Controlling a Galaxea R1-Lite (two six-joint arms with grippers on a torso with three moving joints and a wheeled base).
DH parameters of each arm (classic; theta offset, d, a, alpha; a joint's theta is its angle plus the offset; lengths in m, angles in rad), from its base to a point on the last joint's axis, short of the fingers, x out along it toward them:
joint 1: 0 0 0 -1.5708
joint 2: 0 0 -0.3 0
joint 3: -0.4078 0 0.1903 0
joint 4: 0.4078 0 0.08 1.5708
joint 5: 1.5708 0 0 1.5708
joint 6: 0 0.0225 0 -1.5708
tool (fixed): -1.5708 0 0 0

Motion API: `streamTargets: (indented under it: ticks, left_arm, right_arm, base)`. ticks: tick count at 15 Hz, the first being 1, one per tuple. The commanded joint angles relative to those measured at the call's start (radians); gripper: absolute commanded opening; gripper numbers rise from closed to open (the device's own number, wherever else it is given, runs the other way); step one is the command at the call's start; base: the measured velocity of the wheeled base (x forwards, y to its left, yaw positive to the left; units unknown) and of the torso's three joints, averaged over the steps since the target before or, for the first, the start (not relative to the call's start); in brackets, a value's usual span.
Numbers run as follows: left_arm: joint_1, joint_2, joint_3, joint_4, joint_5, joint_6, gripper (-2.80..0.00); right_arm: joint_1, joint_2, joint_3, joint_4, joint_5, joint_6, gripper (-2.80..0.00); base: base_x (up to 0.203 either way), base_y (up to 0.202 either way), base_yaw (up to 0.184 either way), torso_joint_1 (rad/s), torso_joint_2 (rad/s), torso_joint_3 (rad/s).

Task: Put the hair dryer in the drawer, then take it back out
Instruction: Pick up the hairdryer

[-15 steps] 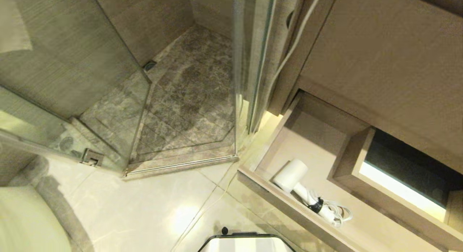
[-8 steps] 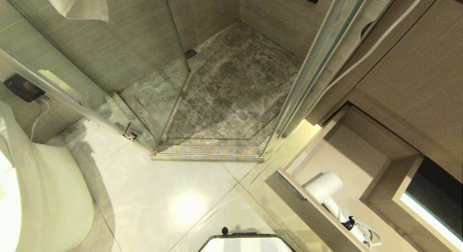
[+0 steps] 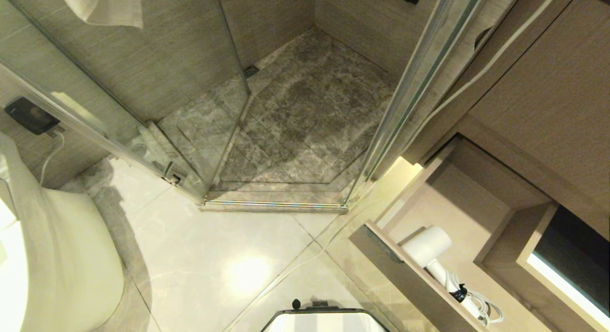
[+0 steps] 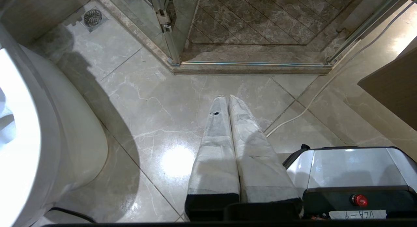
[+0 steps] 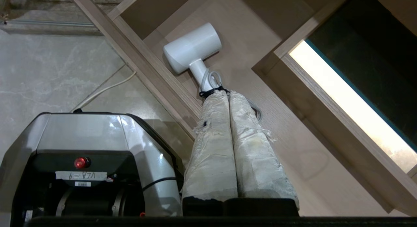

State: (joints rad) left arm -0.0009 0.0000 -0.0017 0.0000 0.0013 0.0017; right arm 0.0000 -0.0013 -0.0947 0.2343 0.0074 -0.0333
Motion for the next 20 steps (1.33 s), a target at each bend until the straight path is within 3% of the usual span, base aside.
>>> streamTargets:
  ticks: [1, 5, 9, 12, 20]
  left_arm:
    - [-0.001, 0.002, 0.000, 0.000, 0.000, -0.001, -2.80]
    - [-0.001, 0.002, 0.000, -0.002, 0.000, 0.000, -2.80]
    - [-0.001, 0.002, 0.000, -0.002, 0.000, -0.001, -2.80]
    - [-0.001, 0.001, 0.000, -0.002, -0.001, -0.001, -2.80]
    - [-0.001, 0.002, 0.000, -0.002, -0.001, 0.000, -2.80]
  right_arm:
    - [0.000, 0.001, -0.004, -0.001, 0.005, -0.006, -2.80]
    - [0.000, 0.105, -0.263, 0.121, 0.123, -0.033, -2.80]
    - [0.001, 0.312, -0.639, 0.495, 0.206, -0.037, -2.80]
    - [0.002, 0.503, -0.848, 0.649, 0.282, -0.064, -2.80]
    - [0.044, 0.938, -1.233, 1.097, 0.439, -0.542, -2.80]
  base:
    - [0.000, 0.000, 0.000, 0.000, 0.00, 0.000]
    - [0.000, 0.000, 0.000, 0.000, 0.00, 0.000]
    - [0.000, 0.000, 0.000, 0.000, 0.00, 0.000]
    - [0.000, 0.000, 0.000, 0.000, 0.00, 0.000]
    - [0.000, 0.000, 0.000, 0.000, 0.00, 0.000]
